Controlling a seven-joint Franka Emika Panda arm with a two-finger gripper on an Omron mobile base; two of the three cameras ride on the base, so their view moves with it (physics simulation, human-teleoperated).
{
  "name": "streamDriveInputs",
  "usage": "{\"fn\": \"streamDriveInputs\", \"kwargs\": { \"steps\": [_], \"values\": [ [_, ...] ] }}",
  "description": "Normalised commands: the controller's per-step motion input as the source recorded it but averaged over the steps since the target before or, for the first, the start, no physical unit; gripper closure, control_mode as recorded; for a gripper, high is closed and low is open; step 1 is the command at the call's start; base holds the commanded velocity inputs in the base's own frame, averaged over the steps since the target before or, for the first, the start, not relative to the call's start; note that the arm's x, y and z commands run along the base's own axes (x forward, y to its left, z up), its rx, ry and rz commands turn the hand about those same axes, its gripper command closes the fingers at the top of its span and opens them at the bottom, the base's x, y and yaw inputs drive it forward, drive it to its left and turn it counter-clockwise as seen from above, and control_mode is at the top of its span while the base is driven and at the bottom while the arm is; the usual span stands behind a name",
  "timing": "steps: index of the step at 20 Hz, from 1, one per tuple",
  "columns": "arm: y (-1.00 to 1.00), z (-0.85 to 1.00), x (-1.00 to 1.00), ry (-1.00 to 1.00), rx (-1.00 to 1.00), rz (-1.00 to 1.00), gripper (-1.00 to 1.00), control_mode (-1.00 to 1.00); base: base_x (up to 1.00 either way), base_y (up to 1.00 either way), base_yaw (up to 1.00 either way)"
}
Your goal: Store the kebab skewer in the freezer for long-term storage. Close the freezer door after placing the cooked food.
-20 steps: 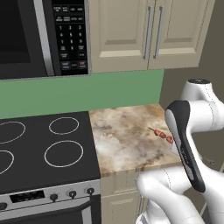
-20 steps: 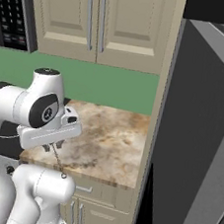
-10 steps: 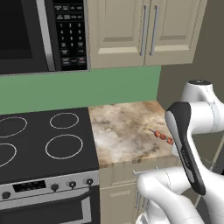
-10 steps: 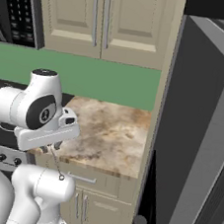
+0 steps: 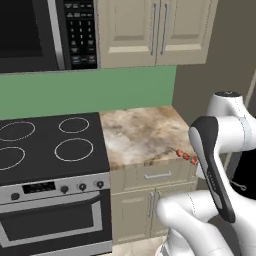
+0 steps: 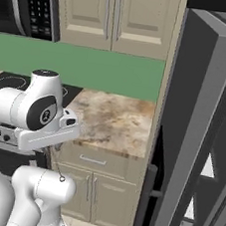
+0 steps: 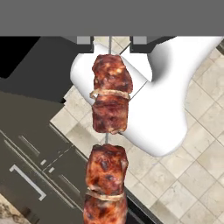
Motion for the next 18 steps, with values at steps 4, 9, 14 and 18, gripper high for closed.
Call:
{"fn": "streamDriveInputs", "kwargs": {
  "steps": [4,9,14,18],
  "values": [
    [0.00,0.00,0.00,0.00,0.00,0.00,1.00,1.00,-0.82,0.20,-0.02],
    [0.00,0.00,0.00,0.00,0.00,0.00,1.00,1.00,-0.81,0.04,-0.05],
    [0.00,0.00,0.00,0.00,0.00,0.00,1.00,1.00,-0.80,0.00,-0.08],
    [0.00,0.00,0.00,0.00,0.00,0.00,1.00,1.00,-0.71,0.00,-0.21]
  ]
}}
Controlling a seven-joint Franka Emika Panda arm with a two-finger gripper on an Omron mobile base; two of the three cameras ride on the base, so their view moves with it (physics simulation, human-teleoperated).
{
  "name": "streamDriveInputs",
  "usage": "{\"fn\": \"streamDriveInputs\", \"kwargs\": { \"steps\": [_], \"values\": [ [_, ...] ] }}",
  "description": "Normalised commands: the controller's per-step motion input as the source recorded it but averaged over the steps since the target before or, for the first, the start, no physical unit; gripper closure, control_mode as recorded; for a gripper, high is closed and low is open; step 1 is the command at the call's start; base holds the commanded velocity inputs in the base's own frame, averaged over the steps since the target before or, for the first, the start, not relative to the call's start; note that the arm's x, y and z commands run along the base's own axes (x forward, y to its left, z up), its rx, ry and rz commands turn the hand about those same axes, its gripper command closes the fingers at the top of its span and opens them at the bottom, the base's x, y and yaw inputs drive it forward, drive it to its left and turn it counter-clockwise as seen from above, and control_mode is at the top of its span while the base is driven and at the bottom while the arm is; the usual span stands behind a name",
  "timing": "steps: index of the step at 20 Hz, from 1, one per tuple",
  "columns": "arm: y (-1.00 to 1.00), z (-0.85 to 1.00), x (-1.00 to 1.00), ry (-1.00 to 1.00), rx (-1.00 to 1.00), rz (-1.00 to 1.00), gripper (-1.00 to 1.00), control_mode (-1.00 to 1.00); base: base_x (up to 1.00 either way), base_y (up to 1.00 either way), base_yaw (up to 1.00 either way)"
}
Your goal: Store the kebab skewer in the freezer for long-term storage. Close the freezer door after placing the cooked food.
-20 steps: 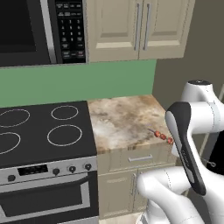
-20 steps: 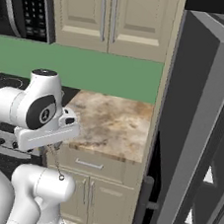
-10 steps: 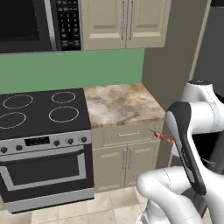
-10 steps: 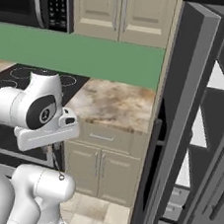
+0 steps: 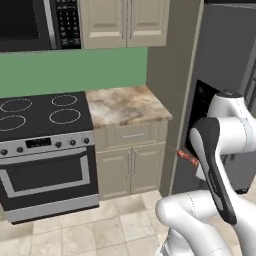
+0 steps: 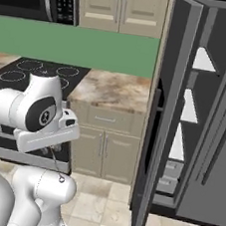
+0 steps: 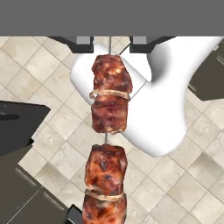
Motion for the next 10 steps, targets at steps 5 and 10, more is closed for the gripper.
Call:
{"fn": "streamDriveInputs", "kwargs": {
  "steps": [5,10],
  "values": [
    [0.00,0.00,0.00,0.00,0.00,0.00,1.00,1.00,-0.45,-0.07,-0.40],
    [0.00,0.00,0.00,0.00,0.00,0.00,1.00,1.00,-0.13,-0.50,-0.60]
  ]
}}
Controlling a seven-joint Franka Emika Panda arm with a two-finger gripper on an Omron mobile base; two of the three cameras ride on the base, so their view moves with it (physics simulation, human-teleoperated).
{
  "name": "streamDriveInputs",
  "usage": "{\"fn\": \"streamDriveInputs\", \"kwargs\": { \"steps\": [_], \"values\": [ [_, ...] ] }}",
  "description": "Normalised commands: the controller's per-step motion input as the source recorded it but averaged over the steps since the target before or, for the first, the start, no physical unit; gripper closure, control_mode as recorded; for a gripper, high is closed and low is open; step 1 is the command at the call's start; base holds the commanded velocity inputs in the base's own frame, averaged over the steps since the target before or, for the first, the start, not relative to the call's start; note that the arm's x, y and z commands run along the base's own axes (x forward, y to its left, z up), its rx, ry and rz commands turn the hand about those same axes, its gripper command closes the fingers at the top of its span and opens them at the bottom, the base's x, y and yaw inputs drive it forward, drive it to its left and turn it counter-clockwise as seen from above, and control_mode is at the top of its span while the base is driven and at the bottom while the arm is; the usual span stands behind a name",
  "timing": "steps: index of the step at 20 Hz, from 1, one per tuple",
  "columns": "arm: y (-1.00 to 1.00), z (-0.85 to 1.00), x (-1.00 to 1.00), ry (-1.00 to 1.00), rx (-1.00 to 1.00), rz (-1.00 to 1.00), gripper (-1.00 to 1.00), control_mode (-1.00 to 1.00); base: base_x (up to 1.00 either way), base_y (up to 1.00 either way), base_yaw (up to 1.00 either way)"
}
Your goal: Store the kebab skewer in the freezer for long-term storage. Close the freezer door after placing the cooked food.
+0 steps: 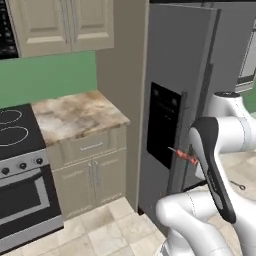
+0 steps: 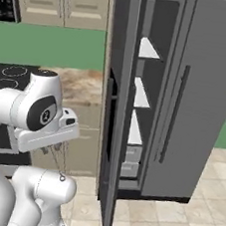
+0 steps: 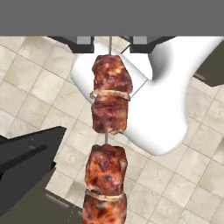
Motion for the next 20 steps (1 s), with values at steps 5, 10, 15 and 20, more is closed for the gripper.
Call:
{"fn": "streamDriveInputs", "kwargs": {
  "steps": [5,10,15,20],
  "values": [
    [0.00,0.00,0.00,0.00,0.00,0.00,1.00,1.00,-0.05,-0.64,-0.65],
    [0.00,0.00,0.00,0.00,0.00,0.00,1.00,1.00,0.00,-0.76,-0.76],
    [0.00,0.00,0.00,0.00,0.00,0.00,1.00,1.00,0.03,-0.64,-0.65],
    [0.00,0.00,0.00,0.00,0.00,0.00,1.00,1.00,0.29,-0.34,-0.36]
  ]
}}
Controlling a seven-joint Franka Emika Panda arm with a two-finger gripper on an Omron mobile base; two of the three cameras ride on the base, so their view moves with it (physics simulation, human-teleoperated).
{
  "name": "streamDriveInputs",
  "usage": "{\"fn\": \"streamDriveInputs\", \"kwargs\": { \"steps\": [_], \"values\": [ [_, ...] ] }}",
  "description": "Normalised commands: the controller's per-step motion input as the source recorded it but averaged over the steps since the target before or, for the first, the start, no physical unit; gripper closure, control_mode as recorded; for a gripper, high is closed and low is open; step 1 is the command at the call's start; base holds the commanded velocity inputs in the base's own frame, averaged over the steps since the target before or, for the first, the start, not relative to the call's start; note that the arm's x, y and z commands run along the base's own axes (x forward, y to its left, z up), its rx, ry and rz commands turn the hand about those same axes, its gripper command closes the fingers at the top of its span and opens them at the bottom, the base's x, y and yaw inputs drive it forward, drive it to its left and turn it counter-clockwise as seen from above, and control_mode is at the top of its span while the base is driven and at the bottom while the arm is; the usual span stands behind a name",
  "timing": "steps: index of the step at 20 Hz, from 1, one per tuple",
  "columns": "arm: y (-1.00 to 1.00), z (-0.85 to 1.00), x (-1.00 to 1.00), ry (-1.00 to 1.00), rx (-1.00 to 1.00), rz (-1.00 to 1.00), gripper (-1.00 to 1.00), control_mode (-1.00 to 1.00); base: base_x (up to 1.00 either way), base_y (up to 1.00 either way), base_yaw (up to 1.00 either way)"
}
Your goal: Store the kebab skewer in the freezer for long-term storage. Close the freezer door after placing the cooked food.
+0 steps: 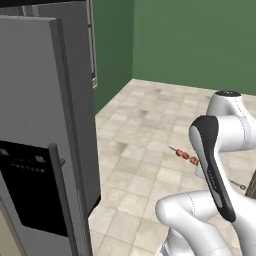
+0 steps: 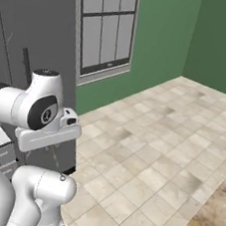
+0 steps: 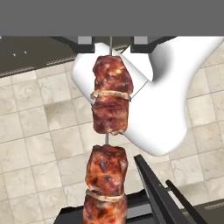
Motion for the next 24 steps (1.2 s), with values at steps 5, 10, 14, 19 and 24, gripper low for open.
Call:
{"fn": "streamDriveInputs", "kwargs": {
  "steps": [5,10,14,19,24],
  "values": [
    [0.00,0.00,0.00,0.00,0.00,0.00,1.00,1.00,0.59,-0.03,-0.08],
    [0.00,0.00,0.00,0.00,0.00,0.00,1.00,1.00,0.74,0.00,0.00],
    [0.00,0.00,0.00,0.00,0.00,0.00,1.00,1.00,0.82,0.00,-0.03],
    [0.00,0.00,0.00,0.00,0.00,0.00,1.00,1.00,0.86,-0.05,-0.04],
    [0.00,0.00,0.00,0.00,0.00,0.00,1.00,1.00,0.68,-0.12,0.02]
  ]
}}
